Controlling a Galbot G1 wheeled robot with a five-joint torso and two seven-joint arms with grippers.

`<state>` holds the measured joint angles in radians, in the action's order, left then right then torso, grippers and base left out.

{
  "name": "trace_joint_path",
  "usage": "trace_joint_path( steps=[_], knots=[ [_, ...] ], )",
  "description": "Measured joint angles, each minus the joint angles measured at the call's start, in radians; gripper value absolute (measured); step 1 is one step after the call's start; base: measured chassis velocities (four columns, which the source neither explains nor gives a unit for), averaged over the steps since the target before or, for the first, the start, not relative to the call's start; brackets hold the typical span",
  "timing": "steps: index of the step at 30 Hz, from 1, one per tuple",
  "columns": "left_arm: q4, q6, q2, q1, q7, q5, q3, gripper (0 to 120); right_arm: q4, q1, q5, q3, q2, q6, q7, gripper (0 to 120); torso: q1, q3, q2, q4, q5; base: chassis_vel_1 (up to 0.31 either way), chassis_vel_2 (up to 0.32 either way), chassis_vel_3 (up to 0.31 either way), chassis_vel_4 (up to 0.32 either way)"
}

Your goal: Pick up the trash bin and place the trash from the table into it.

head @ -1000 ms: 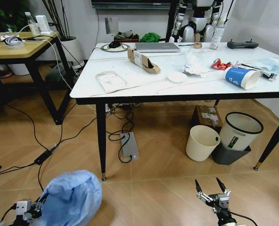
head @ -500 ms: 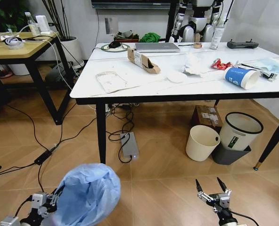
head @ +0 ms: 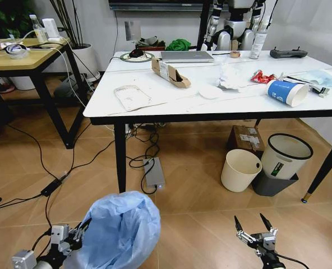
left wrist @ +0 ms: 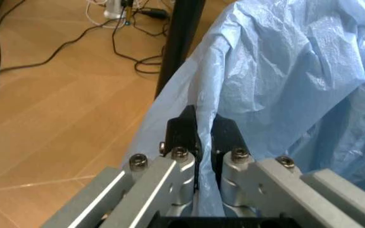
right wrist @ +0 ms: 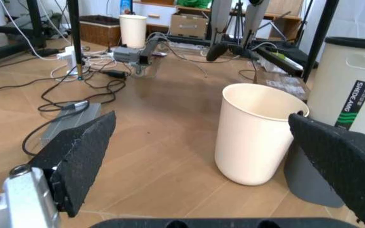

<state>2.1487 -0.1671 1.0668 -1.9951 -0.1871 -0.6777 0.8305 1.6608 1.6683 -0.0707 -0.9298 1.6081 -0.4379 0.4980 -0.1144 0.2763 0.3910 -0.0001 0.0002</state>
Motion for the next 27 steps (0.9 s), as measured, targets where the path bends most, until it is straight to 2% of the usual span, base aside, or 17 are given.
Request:
trace_joint_path(
  steps=[14, 27],
  knots=[
    [-0.029, 0.015, 0.026, 0.007, -0.010, 0.039, -0.026, 0, 0.015, 0.010, 0.001, -0.004, 0.000, -0.004, -0.004, 100, -0.019, 0.038, 0.057, 0.0001, -0.0002, 0.000, 0.000, 0.000, 0.000],
    [0.000, 0.007, 0.031, 0.003, -0.003, 0.036, -0.030, 0, 0.023, 0.006, 0.001, 0.000, 0.000, -0.004, -0.005, 100, -0.040, 0.076, 0.116, 0.0000, -0.0001, 0.000, 0.000, 0.000, 0.000]
  ],
)
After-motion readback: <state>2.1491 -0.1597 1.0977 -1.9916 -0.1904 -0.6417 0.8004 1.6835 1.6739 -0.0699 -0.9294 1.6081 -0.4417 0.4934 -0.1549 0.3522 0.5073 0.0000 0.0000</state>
